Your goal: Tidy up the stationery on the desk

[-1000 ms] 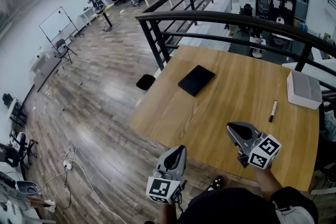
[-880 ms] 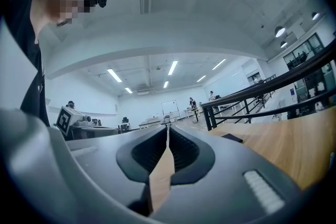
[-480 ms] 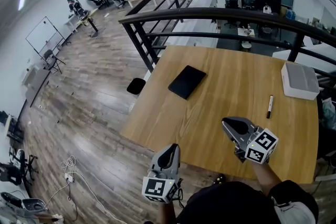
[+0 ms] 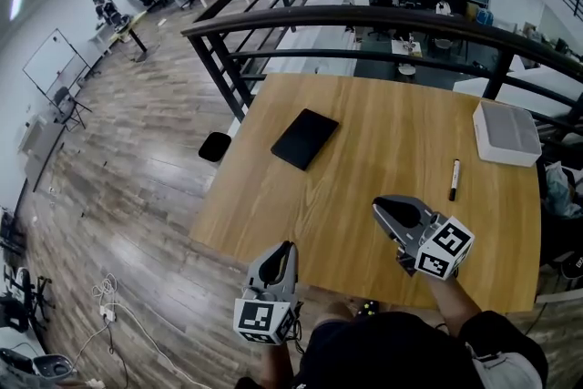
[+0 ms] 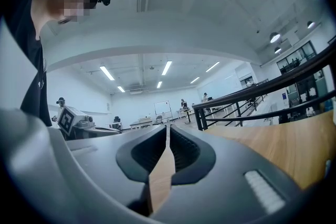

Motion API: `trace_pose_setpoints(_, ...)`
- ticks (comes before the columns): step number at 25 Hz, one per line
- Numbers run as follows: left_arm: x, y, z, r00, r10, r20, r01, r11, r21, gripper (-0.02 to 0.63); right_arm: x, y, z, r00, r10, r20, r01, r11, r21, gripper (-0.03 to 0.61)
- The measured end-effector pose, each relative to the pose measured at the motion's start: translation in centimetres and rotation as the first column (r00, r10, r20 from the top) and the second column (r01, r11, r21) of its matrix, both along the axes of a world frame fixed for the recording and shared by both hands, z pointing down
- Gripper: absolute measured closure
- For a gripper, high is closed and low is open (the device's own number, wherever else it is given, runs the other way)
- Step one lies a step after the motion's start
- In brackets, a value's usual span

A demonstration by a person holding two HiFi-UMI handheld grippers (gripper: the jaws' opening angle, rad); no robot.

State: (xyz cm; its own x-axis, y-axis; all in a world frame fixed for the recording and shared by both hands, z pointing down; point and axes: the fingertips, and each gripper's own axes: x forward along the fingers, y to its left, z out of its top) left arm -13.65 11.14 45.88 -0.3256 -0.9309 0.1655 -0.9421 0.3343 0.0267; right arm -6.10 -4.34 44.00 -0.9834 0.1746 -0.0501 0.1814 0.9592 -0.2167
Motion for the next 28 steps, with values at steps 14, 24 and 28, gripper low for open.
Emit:
trace_pose_setpoints(14,-3.6,-3.4,1.1,0.998,0.032,-0.051,-0.035,0.998,-0.043,0.557,-2.9,-2.7,-1.3,0.999,0.037,-0.010,-0.036,0.999,0.036,0.555)
trace_pose_setpoints(24,-8.7,-7.1,0.3,0.996,0.035,-0.079,-0.038,0.998,-0.042,0.531,-8.2,-5.5,-4.4,0.999,0.035,-0.013,-0.034,0.994,0.106,0.554)
trace_pose_setpoints(28,-10.8,-8.4,1.3,0.994,0.040,-0.106,-0.045,0.998,-0.053,0.514,-10.9,-6.6,-4.6,0.999,0.024,-0.030,-0.020,0.990,0.140,0.550)
